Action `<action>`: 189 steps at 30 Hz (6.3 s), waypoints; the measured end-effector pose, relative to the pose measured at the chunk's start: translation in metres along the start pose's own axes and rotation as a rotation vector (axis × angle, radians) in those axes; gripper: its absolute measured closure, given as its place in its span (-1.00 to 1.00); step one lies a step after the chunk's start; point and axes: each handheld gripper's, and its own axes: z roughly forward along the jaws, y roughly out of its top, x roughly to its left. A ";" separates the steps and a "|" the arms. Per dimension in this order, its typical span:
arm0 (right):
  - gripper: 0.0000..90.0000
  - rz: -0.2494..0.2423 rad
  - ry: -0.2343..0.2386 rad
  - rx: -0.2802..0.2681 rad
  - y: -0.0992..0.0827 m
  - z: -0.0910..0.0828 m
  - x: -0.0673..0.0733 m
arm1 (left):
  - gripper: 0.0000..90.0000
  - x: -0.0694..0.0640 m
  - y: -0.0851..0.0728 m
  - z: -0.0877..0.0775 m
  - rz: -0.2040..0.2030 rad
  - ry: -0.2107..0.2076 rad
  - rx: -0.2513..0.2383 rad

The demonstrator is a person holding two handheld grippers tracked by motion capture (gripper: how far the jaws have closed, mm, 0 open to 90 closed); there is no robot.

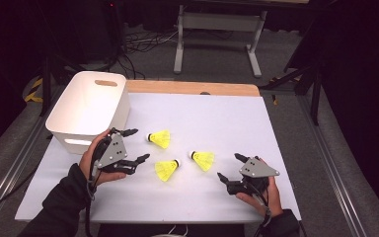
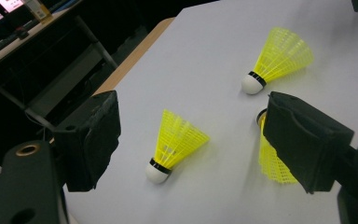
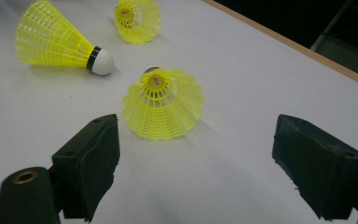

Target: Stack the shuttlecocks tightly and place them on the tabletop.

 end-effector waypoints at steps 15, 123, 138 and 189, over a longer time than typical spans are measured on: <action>-0.64 0.016 -0.034 -0.030 0.003 -0.002 0.002 | -0.70 -0.008 -0.039 -0.020 -0.067 0.008 -0.031; 0.97 -0.024 0.183 0.012 0.098 0.108 0.087 | -0.82 -0.010 -0.107 -0.072 -0.300 -0.026 -0.043; 0.73 0.132 0.373 -0.004 0.073 0.103 0.088 | -0.82 -0.011 -0.107 -0.073 -0.293 -0.027 -0.041; 0.00 -0.045 0.243 0.113 0.026 0.029 0.049 | -0.81 -0.014 -0.106 -0.069 -0.276 -0.040 -0.015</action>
